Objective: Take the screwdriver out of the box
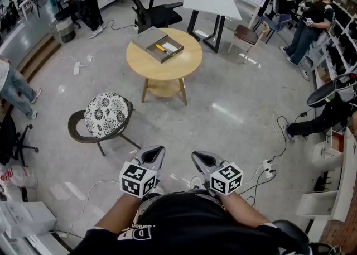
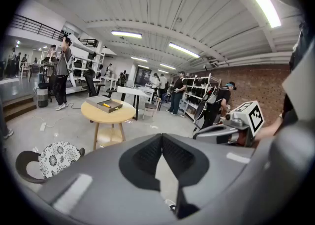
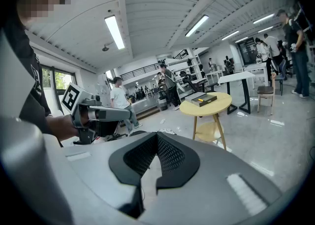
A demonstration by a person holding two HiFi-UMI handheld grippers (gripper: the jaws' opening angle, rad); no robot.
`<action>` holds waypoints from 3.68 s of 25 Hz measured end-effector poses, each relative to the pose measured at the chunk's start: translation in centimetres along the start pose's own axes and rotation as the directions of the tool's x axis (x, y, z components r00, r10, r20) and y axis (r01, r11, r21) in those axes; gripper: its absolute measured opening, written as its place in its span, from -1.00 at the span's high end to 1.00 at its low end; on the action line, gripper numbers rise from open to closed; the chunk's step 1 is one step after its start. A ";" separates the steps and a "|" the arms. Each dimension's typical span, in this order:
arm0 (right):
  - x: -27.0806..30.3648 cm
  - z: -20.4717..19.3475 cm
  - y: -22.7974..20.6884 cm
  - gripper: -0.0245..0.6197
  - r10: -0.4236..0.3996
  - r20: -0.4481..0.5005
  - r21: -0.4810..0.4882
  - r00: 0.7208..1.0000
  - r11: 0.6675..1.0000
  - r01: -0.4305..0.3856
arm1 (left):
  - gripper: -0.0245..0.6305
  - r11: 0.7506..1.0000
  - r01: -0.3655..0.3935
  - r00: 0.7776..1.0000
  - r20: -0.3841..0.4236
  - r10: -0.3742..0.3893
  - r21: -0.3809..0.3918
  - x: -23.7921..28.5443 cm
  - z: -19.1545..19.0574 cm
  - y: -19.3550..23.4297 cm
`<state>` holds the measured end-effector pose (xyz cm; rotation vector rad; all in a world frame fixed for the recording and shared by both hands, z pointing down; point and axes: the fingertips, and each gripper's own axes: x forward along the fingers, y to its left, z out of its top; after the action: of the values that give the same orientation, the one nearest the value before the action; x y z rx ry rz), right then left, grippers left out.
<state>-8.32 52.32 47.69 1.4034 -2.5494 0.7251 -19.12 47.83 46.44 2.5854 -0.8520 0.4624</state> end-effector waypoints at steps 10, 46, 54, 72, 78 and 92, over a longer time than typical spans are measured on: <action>2.4 0.4 1.3 0.92 0.015 -0.010 -0.009 1.000 1.000 -0.015 | 0.75 1.000 0.008 1.000 0.000 -0.008 0.008 -0.4 0.4 2.2; 9.1 9.6 -14.8 0.92 0.046 -0.006 0.004 0.999 0.999 -0.046 | 0.75 0.992 -0.099 0.995 -0.023 0.097 -0.077 14.1 7.7 8.6; 8.8 11.9 -22.4 0.92 0.087 -0.023 -0.009 0.996 0.996 -0.087 | 0.75 0.987 -0.143 0.989 -0.037 0.140 -0.076 21.0 10.3 7.6; 10.7 13.3 -28.0 0.92 0.127 -0.040 0.016 0.991 0.992 -0.126 | 0.75 0.984 -0.169 0.985 -0.050 0.166 -0.064 26.2 13.1 8.2; 12.6 13.6 -29.7 0.92 0.127 -0.065 0.005 0.990 0.992 -0.127 | 0.75 0.984 -0.165 0.986 -0.035 0.162 -0.073 28.3 14.0 10.3; 23.5 19.1 -33.8 0.92 0.122 -0.145 -0.033 0.982 0.991 -0.128 | 0.75 0.975 -0.175 0.985 -0.017 0.174 -0.137 33.6 18.9 22.2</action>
<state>8.55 10.33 50.74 1.1434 -2.5426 0.7570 -3.67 6.22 49.39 2.3932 -1.0761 0.4419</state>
